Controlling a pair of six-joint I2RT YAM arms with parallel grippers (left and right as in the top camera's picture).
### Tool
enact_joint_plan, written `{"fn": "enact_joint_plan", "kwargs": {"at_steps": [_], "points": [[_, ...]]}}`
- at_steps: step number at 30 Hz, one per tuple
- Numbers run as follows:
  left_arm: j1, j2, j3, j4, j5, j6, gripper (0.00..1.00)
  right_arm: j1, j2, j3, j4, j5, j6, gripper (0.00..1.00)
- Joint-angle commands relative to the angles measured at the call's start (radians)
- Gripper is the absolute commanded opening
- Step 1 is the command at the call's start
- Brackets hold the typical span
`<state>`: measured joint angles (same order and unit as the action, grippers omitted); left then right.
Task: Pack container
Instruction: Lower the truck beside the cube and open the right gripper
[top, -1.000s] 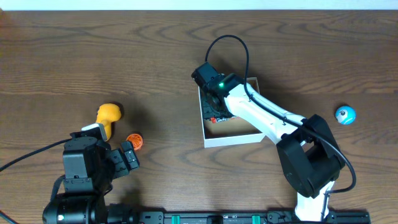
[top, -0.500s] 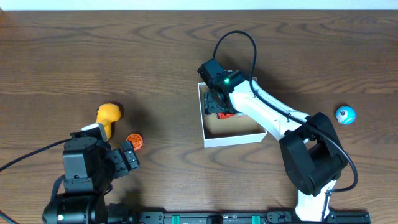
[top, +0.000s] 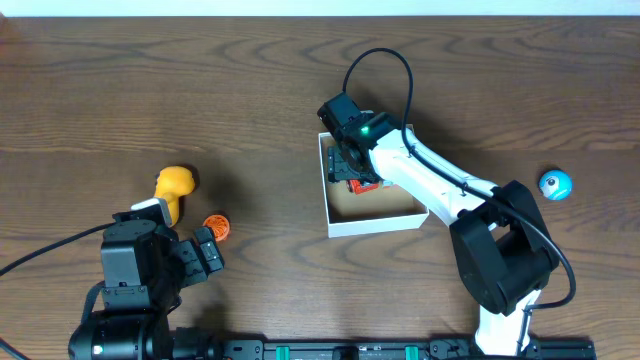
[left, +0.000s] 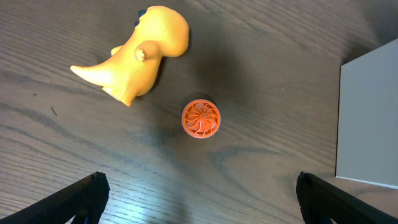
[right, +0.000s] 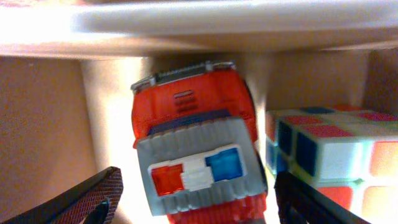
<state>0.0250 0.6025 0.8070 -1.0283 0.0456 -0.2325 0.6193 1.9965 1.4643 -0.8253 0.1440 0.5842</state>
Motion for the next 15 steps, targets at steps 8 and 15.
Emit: {"fn": "enact_joint_plan", "kwargs": {"at_steps": [8,15], "points": [[-0.002,0.004,0.020,0.000,-0.003,-0.006,0.98,0.005,-0.207,0.009,0.023,0.097,-0.119,0.69],[-0.002,0.004,0.020,0.000,-0.003,-0.006,0.98,0.035,-0.237,0.009,-0.070,-0.060,-0.342,0.22]]}}
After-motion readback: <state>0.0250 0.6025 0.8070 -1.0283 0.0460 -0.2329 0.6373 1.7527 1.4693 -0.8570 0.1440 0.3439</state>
